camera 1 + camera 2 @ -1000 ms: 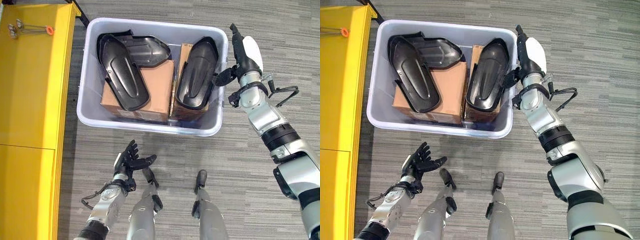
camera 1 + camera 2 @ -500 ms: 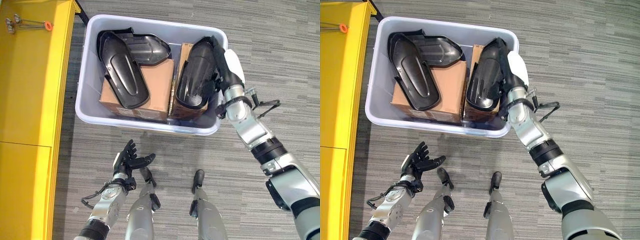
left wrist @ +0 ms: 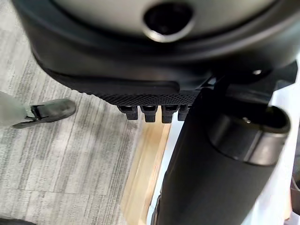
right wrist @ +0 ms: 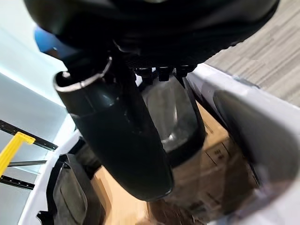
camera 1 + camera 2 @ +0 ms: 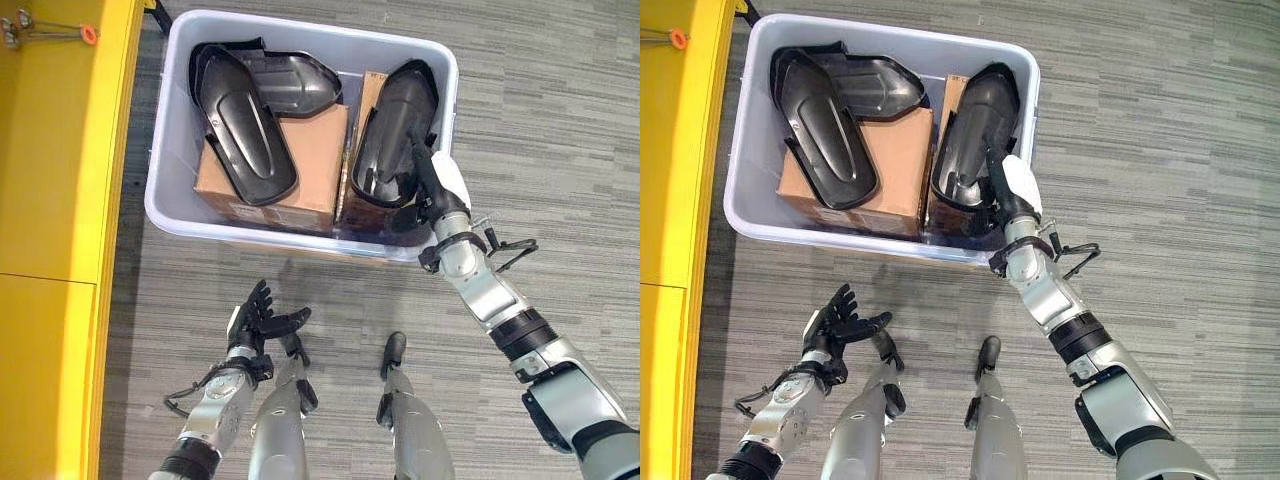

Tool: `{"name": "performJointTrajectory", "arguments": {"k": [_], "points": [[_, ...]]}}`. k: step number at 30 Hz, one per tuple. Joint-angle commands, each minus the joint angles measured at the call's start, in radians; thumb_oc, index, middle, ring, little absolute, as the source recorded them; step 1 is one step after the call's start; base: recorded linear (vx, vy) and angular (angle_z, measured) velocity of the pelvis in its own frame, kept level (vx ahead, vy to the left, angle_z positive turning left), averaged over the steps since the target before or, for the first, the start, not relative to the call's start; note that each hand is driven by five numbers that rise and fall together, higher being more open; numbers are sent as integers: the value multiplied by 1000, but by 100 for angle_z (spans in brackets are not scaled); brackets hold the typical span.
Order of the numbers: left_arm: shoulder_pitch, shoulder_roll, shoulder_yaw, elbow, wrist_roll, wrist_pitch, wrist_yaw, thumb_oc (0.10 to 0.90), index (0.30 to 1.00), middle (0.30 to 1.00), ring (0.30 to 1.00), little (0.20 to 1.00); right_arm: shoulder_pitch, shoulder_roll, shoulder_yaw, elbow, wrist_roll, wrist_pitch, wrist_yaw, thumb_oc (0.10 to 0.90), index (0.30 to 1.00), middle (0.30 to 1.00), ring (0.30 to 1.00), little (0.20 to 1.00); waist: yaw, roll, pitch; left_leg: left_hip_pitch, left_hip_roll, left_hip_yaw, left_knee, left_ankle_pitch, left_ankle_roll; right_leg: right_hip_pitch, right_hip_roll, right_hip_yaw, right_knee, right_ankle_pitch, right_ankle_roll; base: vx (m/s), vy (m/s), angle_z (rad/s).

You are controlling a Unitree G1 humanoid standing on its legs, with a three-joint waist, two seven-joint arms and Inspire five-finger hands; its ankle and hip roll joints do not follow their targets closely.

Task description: Move parts from the plastic box to the shelf.

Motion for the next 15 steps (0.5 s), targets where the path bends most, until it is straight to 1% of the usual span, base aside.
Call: {"name": "performJointTrajectory", "arguments": {"k": [1, 4, 5, 9, 15], "points": [[15, 5, -15, -56, 35, -55, 22, 900, 1000, 1000, 1000, 1000, -115, -39, -56, -85, -49, -58, -58, 900, 1000, 1000, 1000, 1000, -4, 4, -39, 36, 159, -11, 126, -61, -155, -10, -119, 35, 50, -9, 69, 0, 0, 0], [14, 7, -18, -52, 38, -55, 25, 900, 1000, 1000, 1000, 1000, -124, -39, -53, -88, -58, -59, -62, 900, 1000, 1000, 1000, 1000, -1, 4, -37, 31, 158, -14, 127, -62, -153, -13, -117, 35, 50, -9, 70, 0, 0, 0], [13, 14, -20, -62, 41, -59, 28, 900, 1000, 1000, 1000, 1000, -145, -48, -46, -90, -92, -54, -67, 900, 1000, 1000, 1000, 1000, 6, 5, -33, 24, 157, -19, 129, -63, -152, -15, -116, 32, 52, -11, 70, 0, 0, 0], [21, 20, -17, -65, 39, -61, 30, 900, 1000, 1000, 1000, 1000, -172, -60, -48, -86, -125, -50, -78, 900, 1000, 1000, 1000, 1000, 15, 6, -30, 2, 157, -29, 151, -76, -147, -21, -117, 29, 64, -18, 70, 22, -13, 9], [25, 30, -16, -70, 34, -70, 34, 900, 1000, 1000, 1000, 1000, -226, -75, -47, -68, -137, -45, -99, 900, 1000, 1000, 1000, 1000, 24, 11, -31, -40, 152, -43, 180, -94, -139, -40, -122, 23, 81, -23, 70, 35, -6, 8]]}}
